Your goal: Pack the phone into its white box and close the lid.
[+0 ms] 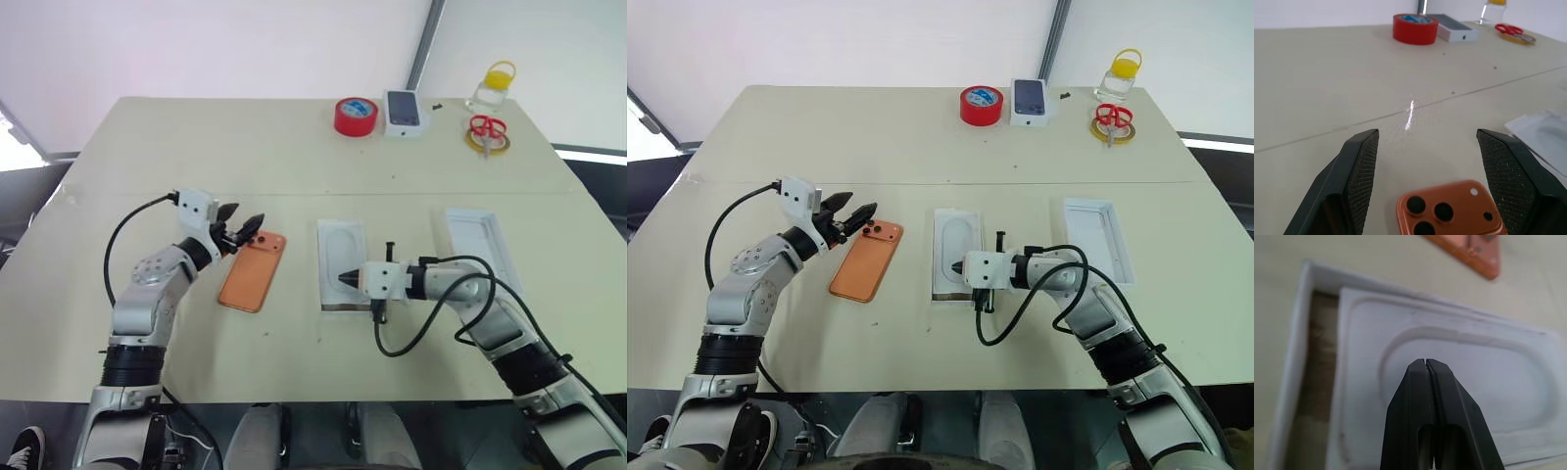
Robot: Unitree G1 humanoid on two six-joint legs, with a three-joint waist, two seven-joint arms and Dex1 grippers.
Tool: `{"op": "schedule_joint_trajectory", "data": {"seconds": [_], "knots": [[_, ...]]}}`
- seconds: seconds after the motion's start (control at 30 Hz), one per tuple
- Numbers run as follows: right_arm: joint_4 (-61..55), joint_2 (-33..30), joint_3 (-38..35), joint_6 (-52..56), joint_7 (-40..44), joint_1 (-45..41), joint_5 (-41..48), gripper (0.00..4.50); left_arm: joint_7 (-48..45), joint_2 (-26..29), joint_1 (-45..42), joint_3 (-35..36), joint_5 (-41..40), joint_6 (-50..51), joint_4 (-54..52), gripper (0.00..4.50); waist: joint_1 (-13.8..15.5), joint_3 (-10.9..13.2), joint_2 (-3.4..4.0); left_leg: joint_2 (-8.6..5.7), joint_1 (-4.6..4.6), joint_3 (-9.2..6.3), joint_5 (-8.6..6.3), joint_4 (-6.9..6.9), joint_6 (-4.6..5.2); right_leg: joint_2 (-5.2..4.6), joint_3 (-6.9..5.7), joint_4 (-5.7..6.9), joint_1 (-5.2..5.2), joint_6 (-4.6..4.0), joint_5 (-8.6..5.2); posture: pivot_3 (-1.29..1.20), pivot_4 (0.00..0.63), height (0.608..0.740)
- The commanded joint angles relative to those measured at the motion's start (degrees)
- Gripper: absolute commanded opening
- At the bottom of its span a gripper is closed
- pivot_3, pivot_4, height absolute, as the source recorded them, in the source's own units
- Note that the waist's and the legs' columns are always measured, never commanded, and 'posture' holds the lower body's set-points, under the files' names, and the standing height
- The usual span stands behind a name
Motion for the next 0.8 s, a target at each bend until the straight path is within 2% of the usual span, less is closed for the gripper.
{"op": "schedule_joint_trajectory", "data": {"seconds": [0.03, 0.23, 0.4, 0.57, 0.63, 0.8], "knots": [[-2.7, -1.7, 0.5, 2.0, 3.5, -0.2, 0.5, 0.04, -0.5, 0.8, -0.6, 0.5, 1.5, -3.5, -2.1, 3.34, 0.0, 0.0, -0.01, 0.00, 0.00, 0.00, 0.00, 0.00, 0.00, 0.00, 0.00, 0.00, 0.00, 0.00, 0.00, 0.00, 0.150, 0.740], [-9.0, -5.6, 0.5, 4.7, 10.6, 1.2, 3.7, 0.04, -1.2, 0.5, 0.0, -0.6, 2.7, -4.3, -1.8, 3.34, 0.1, 0.0, -0.02, -0.02, 0.02, -0.04, 0.00, 0.03, 0.01, -0.01, -0.02, -0.05, 0.10, 0.00, 0.00, 0.00, 0.150, 0.740], [-10.3, -5.9, 0.1, 5.5, 11.8, 1.5, 4.8, 0.04, -1.3, 0.0, 0.9, -0.8, 3.2, -4.7, -1.8, 3.34, 0.0, 0.0, -0.02, 0.01, 0.03, -0.03, -0.01, 0.03, 0.01, 0.00, -0.04, -0.03, 0.08, 0.00, 0.00, 0.00, 0.150, 0.740], [-7.9, -3.7, -1.2, 6.7, 8.7, -0.8, 4.5, 0.04, -1.2, 0.6, 1.3, -0.6, 3.8, -3.2, -1.7, 3.34, 0.0, 0.0, -0.02, 0.02, 0.03, -0.03, 0.00, 0.03, 0.01, 0.01, -0.05, -0.03, 0.08, 0.00, 0.00, 0.00, 0.150, 0.740], [-6.6, -2.6, -2.1, 5.3, 7.1, -2.5, 4.8, 0.04, -1.9, 1.4, 2.1, -0.3, 2.7, 0.1, -1.8, 3.34, 0.0, 0.0, -0.02, 0.02, 0.03, -0.02, 0.00, 0.03, 0.01, 0.01, -0.05, -0.03, 0.07, 0.00, 0.00, 0.00, 0.150, 0.740], [1.9, 0.8, -2.0, -0.8, -2.1, -7.6, -1.1, 0.04, -3.2, 4.5, 4.3, 1.3, -0.5, 10.0, -3.7, 3.34, -0.3, 0.0, -0.01, 0.03, 0.03, -0.01, 0.00, 0.02, 0.00, 0.03, -0.05, 0.00, 0.03, 0.01, 0.00, 0.00, 0.150, 0.740]]}}
